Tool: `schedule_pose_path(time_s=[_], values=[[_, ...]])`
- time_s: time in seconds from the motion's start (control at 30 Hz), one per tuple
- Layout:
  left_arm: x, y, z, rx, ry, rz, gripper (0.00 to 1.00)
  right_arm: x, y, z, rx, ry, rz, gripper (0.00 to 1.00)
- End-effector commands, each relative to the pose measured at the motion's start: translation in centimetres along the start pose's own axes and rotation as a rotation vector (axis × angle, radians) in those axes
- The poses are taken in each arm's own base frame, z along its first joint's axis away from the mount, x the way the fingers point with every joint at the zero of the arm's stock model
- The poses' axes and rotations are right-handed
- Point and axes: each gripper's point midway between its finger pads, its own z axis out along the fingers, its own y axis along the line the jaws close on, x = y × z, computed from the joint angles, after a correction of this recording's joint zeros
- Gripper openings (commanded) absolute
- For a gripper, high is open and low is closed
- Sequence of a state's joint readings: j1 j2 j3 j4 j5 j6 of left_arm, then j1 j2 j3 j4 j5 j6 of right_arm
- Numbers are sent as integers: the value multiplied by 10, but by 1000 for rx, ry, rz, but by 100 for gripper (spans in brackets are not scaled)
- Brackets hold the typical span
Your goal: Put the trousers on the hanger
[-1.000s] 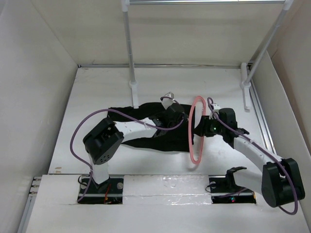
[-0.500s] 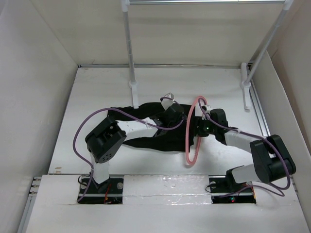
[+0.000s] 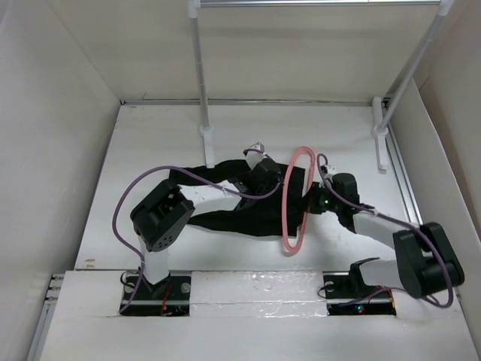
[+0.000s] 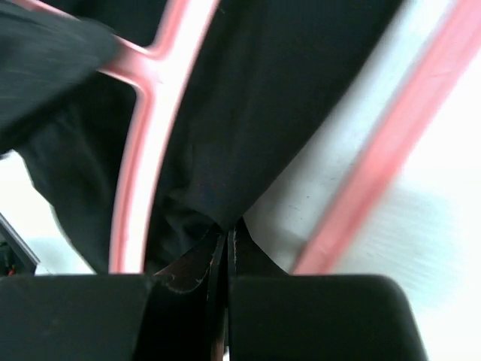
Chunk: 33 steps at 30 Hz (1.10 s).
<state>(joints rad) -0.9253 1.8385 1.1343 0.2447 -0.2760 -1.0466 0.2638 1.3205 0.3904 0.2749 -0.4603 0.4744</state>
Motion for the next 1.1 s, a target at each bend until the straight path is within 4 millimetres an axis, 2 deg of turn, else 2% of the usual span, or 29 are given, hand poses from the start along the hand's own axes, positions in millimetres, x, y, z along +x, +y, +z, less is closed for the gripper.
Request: schedule_pose_path(time_s=[0.0, 0.07, 0.1, 0.2, 0.33, 0.43, 0.47, 0.57, 0.77, 0.87, 0.93, 1.07], values=[[-12, 31, -10, -89, -24, 77, 0, -38, 8, -21, 6, -85, -81, 0], [-14, 41, -12, -111, -25, 95, 0, -50, 11, -33, 7, -120, -103, 0], [-18, 49, -13, -125, -32, 97, 0, -49, 10, -38, 9, -112, -107, 0], [-25, 66, -15, -164, -42, 124, 0, -58, 1, -55, 36, -146, -117, 0], [-37, 86, -27, -220, -66, 176, 0, -53, -24, -70, 95, -136, -102, 0], [-49, 93, -41, -233, -97, 188, 0, -50, -43, -77, 129, -129, -87, 0], [-59, 98, -43, -246, -115, 177, 0, -51, -51, -81, 151, -131, -76, 0], [-71, 105, -53, -264, -139, 167, 0, -48, -62, -85, 163, -125, -72, 0], [-80, 96, -62, -243, -158, 177, 0, -44, -75, -81, 181, -94, -64, 0], [-84, 83, -64, -198, -161, 172, 0, -44, -74, -77, 158, -88, -60, 0], [-81, 64, -68, -166, -169, 190, 0, -41, -77, -76, 162, -80, -53, 0], [-92, 55, -68, -205, -205, 200, 0, -38, -84, -74, 183, -65, -51, 0]])
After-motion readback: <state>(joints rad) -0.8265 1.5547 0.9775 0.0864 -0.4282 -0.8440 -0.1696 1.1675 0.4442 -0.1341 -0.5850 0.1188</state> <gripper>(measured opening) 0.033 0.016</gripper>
